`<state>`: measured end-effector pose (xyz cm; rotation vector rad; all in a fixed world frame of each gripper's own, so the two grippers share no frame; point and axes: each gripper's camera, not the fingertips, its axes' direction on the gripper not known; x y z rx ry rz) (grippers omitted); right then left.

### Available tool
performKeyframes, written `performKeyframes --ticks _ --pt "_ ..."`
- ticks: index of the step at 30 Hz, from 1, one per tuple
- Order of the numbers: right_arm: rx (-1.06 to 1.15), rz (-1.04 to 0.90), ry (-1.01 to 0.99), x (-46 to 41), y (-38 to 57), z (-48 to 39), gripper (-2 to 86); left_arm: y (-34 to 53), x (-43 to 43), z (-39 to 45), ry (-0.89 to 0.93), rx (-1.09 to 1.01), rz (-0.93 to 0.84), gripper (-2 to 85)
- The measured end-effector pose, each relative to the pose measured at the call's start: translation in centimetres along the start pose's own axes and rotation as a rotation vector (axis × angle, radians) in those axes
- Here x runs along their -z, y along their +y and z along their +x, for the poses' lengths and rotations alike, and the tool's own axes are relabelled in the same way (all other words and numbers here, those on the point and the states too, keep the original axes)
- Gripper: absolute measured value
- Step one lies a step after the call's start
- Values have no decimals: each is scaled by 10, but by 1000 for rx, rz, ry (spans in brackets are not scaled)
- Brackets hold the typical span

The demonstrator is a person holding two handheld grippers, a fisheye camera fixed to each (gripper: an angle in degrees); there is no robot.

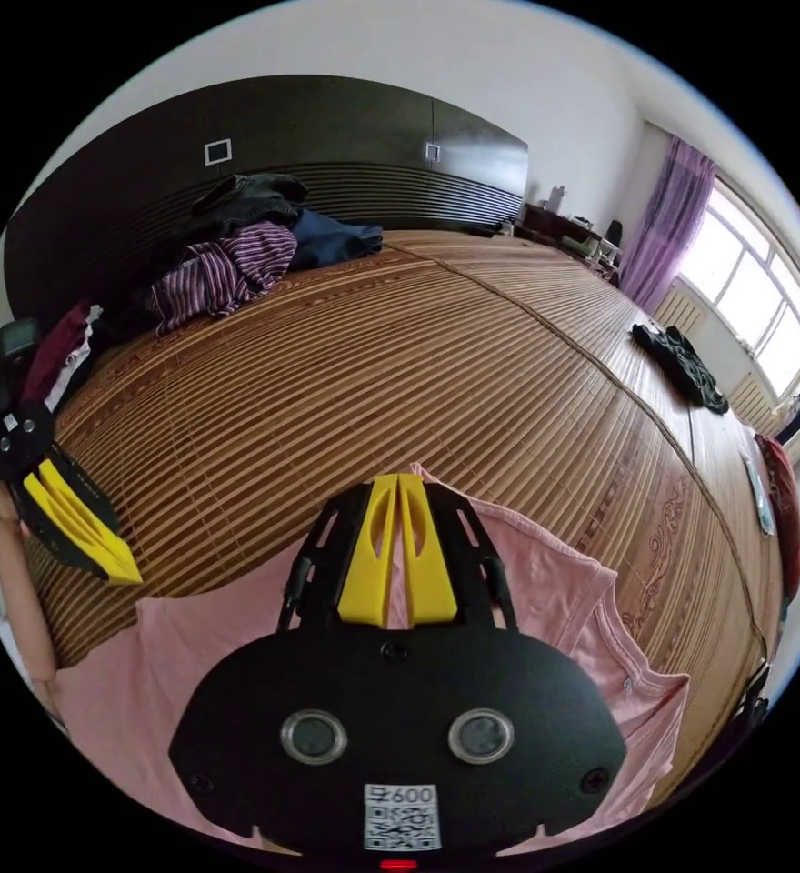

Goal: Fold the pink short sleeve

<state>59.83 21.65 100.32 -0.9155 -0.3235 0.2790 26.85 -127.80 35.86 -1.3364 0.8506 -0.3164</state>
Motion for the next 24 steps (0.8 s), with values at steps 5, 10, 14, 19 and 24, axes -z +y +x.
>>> performKeyframes --ticks 5,10,14,19,24 --pt "-182 49 -247 45 -33 6 -9 14 -19 -26 77 -85 68 0" --pt "-295 166 -347 94 -53 -7 -9 26 -64 -59 77 -101 -48 0" --pt "-145 -66 -320 94 -85 -62 -9 49 -91 -103 65 -70 -98 1" --pt "-86 -63 -275 101 -98 -125 -8 80 -117 -150 53 -68 -106 1" --pt "-202 123 -205 141 -81 -166 -9 117 -143 -203 58 -68 -107 1"
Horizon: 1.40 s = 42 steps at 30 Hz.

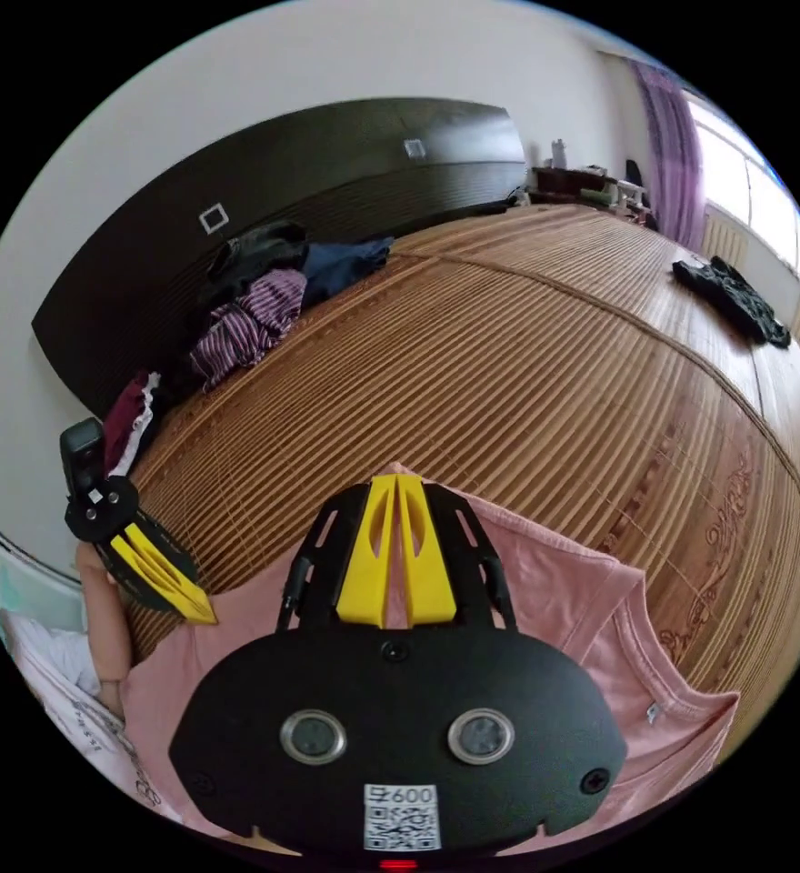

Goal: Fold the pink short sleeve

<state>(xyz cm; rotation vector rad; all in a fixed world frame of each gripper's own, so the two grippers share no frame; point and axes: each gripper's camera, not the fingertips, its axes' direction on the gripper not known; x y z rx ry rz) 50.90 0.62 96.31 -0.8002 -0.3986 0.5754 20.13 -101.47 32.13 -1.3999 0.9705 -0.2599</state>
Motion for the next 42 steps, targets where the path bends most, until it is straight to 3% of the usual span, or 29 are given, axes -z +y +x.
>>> performKeyframes --ticks 2,6,10,13,17,22,26,30,33,36,38,41,42 --pt "-17 78 74 40 22 -24 -9 24 -11 -32 -3 39 -3 1" --pt "161 6 306 110 83 -94 -9 64 -28 -74 -95 81 -23 1" --pt "276 -123 494 221 215 -182 -9 104 -36 -110 -95 78 214 1" --pt "184 -197 524 310 328 -240 -9 130 -55 -121 -58 8 473 1" --pt "10 -315 673 419 480 -334 -9 139 -141 -123 -146 -26 409 1" --pt "-219 -229 814 529 620 -434 -8 188 -223 -56 -322 -249 611 2" --pt "-288 -33 744 578 686 -486 -9 255 -306 33 -597 -550 679 3" --pt "-204 77 552 565 710 -529 -9 329 -359 68 -631 -546 811 4" --pt "-138 33 520 530 720 -561 -9 379 -398 62 -565 -390 741 4" --pt "-74 -8 487 507 735 -595 -9 432 -437 34 -784 -265 638 5" --pt "-71 -21 456 498 755 -616 -9 469 -459 -21 -896 -110 490 5" --pt "-96 -181 450 477 783 -630 -9 510 -481 -126 -867 194 185 4" --pt "-81 -142 459 481 790 -637 -9 518 -487 -146 -878 247 113 4"
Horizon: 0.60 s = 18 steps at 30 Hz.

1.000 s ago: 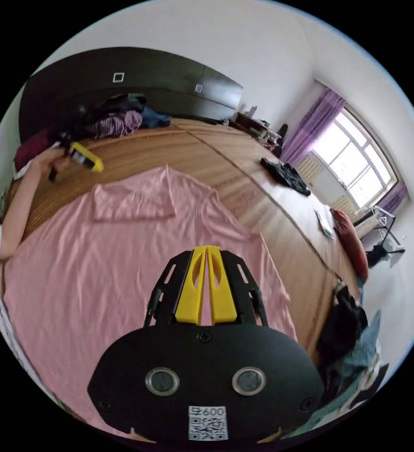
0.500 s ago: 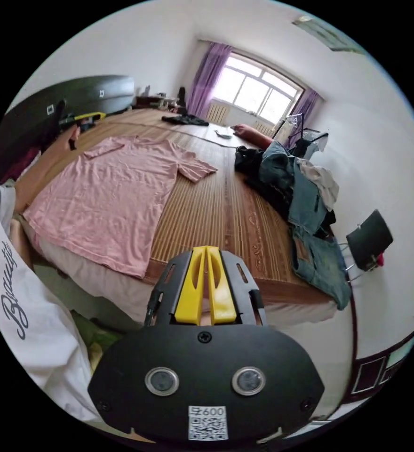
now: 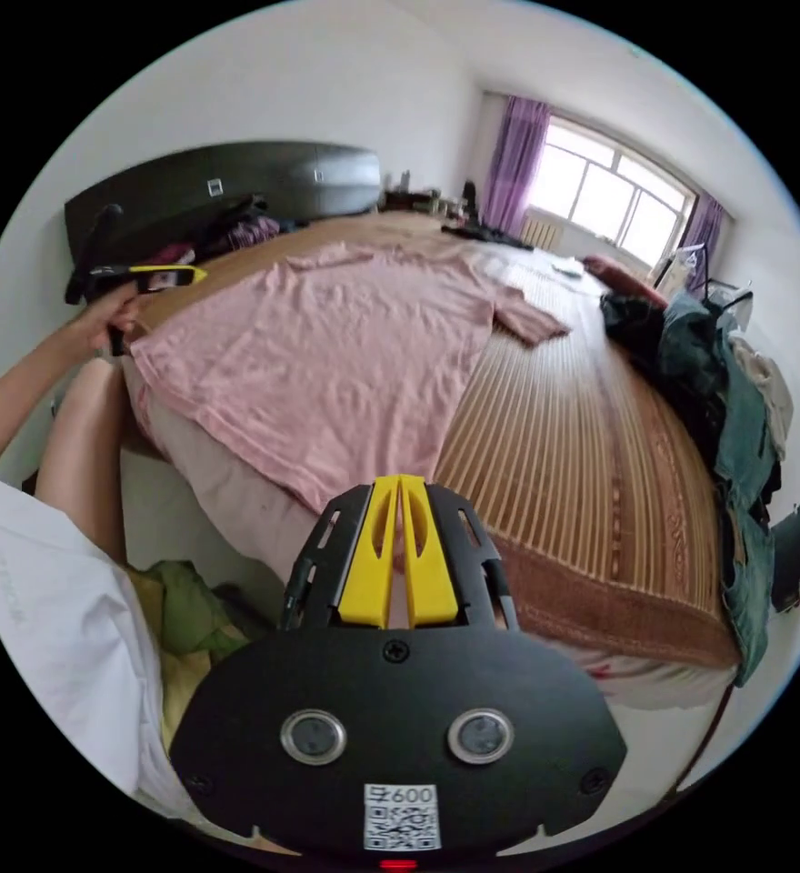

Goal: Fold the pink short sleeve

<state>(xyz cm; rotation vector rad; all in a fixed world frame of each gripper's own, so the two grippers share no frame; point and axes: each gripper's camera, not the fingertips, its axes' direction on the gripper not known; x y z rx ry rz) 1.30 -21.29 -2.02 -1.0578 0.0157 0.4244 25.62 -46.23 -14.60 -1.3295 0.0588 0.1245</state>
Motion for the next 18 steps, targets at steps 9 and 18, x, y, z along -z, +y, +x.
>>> performKeyframes --ticks 9,18 --pt "25 -12 70 45 42 -44 -9 59 -88 -69 -138 239 -68 3" --pt "-136 58 -10 94 69 -41 -8 102 -78 -98 -52 198 211 5"
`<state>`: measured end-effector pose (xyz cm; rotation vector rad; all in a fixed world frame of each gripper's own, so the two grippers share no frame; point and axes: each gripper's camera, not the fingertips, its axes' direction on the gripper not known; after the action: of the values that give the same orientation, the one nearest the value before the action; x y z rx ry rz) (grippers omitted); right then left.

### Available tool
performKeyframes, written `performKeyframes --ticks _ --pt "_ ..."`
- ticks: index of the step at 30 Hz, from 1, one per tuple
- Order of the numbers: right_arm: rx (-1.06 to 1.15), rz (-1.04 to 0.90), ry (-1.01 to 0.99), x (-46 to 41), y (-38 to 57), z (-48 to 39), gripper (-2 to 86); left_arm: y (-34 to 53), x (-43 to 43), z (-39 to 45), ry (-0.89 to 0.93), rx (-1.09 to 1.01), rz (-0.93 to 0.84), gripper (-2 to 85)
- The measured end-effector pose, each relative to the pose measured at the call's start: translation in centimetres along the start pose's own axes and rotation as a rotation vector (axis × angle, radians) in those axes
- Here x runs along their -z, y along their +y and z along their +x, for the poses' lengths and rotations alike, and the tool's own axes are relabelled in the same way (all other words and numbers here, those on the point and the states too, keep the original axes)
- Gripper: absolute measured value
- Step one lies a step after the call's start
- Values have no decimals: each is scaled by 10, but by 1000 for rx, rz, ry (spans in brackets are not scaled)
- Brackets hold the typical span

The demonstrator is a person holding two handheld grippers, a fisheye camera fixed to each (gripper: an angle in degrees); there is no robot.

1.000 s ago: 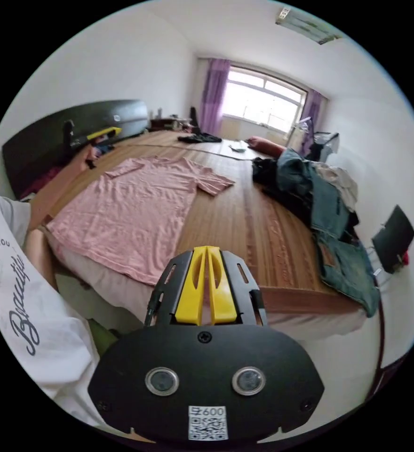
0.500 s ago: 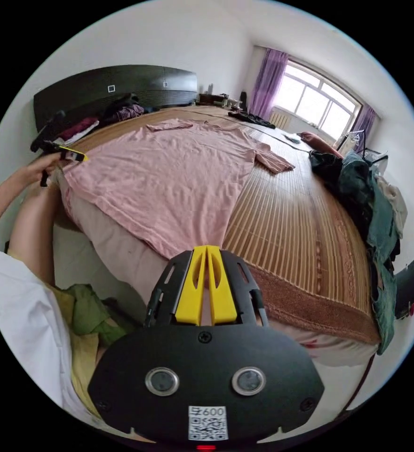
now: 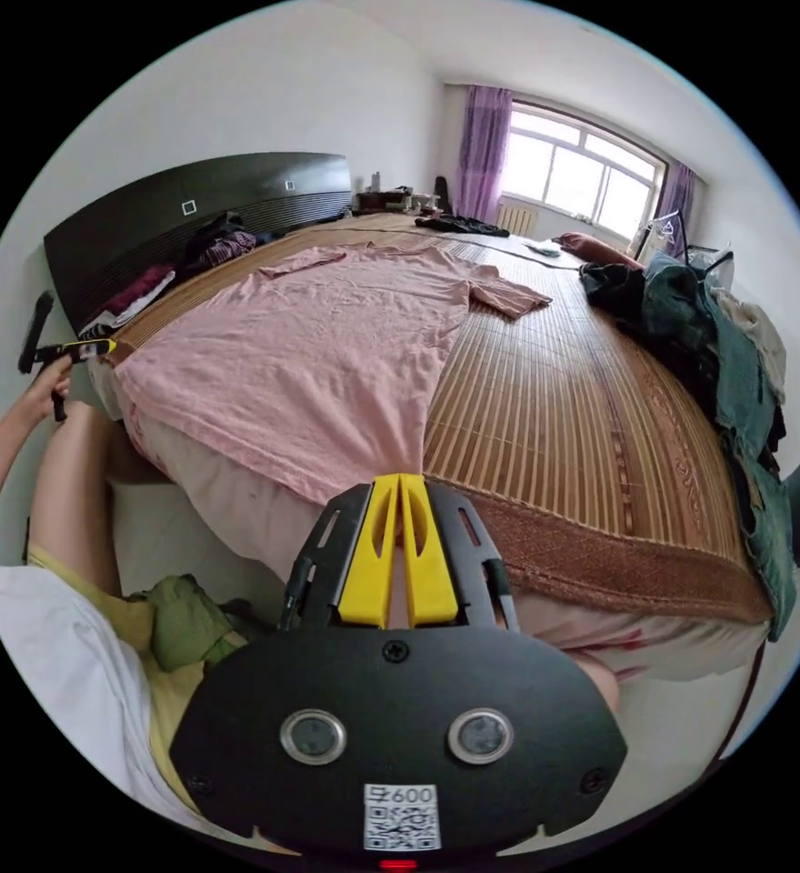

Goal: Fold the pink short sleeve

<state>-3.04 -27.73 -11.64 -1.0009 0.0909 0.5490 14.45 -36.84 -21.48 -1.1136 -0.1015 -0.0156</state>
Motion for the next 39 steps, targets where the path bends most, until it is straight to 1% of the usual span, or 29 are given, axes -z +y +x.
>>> performKeyframes --ticks 1,3,5,6,8,9,11,13,15,18,21,23,24,26,27,29,30,31,32,33,35,36,38,39 --pt "-32 -5 15 12 -2 -2 -8 -2 4 3 1 -31 51 6" --pt "-61 62 5 48 -2 -7 -8 -5 10 13 -50 -99 117 6" --pt "-102 276 -23 121 0 -12 -9 -8 21 30 -106 -180 230 6" --pt "-102 321 -22 139 -1 -13 -9 -8 25 33 -111 -187 269 6" --pt "-88 442 19 206 -12 -14 -9 -11 34 42 -50 -220 393 7" --pt "-84 465 29 220 -16 -14 -9 -14 35 44 -24 -215 398 7" --pt "-89 563 30 268 -30 -10 -9 -28 33 51 105 -205 380 7" --pt "-106 624 -23 286 -42 -4 -9 -38 33 59 177 -223 364 8" --pt "-112 645 -90 286 -59 1 -9 -52 33 66 201 -242 330 8" --pt "-80 602 -171 256 -92 1 -9 -86 29 69 193 -265 280 9" --pt "-27 551 -230 210 -121 -2 -9 -140 15 71 183 -285 230 8" --pt "-30 503 -262 168 -147 -2 -9 -195 -12 78 195 -323 130 6" --pt "-37 487 -269 157 -156 -1 -9 -209 -21 80 197 -323 99 6" --pt "-7 403 -319 109 -209 -7 -9 -260 -51 83 220 -279 7 4" --pt "11 374 -336 96 -227 -10 -9 -272 -58 84 224 -275 -4 4" --pt "109 243 -399 38 -316 -29 -9 -315 -87 92 168 -301 -54 4" --pt "131 213 -413 22 -342 -34 -9 -326 -95 95 139 -305 -72 4" --pt "147 154 -443 -11 -393 -42 -9 -347 -108 98 102 -310 -109 4" --pt "142 89 -496 -49 -449 -48 -9 -365 -118 101 106 -312 -139 5" --pt "134 65 -533 -68 -477 -50 -9 -373 -122 101 120 -302 -151 5" --pt "84 5 -680 -143 -580 -63 -9 -398 -133 100 223 -269 -163 4" --pt "69 0 -708 -160 -603 -67 -9 -404 -135 101 238 -274 -168 4" --pt "31 -50 -753 -224 -682 -90 -9 -418 -146 112 211 -355 -243 4" --pt "30 -68 -751 -238 -698 -96 -9 -421 -142 113 206 -366 -227 4"
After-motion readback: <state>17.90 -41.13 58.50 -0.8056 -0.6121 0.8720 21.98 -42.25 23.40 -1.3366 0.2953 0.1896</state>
